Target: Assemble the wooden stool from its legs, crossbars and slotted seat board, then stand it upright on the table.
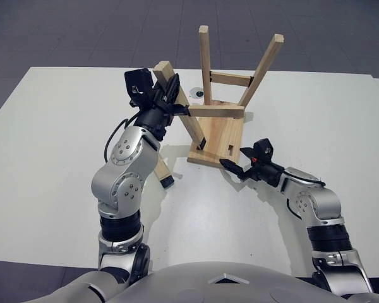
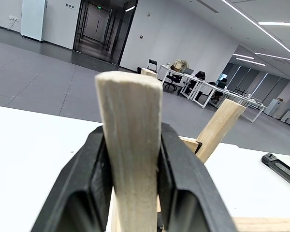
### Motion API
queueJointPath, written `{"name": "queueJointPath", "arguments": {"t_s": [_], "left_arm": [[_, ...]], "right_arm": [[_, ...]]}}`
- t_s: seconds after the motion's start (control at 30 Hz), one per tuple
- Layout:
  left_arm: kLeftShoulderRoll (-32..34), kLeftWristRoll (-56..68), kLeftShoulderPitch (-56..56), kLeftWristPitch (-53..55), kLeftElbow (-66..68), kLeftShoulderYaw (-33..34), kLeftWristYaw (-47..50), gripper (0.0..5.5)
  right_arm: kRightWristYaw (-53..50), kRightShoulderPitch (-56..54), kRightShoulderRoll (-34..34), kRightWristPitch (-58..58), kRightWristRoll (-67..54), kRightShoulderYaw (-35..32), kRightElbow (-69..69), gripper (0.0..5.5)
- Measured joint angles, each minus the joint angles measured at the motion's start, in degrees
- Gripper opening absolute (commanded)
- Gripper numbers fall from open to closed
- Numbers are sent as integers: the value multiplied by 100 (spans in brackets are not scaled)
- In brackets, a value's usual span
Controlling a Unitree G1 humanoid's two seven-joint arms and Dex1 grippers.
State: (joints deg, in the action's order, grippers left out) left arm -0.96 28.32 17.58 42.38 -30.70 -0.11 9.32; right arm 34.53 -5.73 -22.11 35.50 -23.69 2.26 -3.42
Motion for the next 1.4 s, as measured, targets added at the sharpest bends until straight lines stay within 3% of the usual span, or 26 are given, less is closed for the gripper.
{"name": "queueJointPath", "arguments": {"t_s": [0.5, 0.8, 1.1, 1.4], "left_arm": [[144, -511, -404, -251, -178, -256, -70, 105], [572, -1211, -281, -306, 55, -1065, -364, 105], [623, -1246, -604, -1033, 315, -1056, -611, 105], [572, -1236, -548, -1409, 671, -965, -681, 105]], "right_arm": [[-136, 6, 74, -1, -3, 0, -10, 540], [-340, 145, -20, 105, 45, -123, -982, 540], [-610, -127, -18, 336, -16, -179, -1514, 540], [-958, -465, 136, 401, 408, 104, -972, 540]]}}
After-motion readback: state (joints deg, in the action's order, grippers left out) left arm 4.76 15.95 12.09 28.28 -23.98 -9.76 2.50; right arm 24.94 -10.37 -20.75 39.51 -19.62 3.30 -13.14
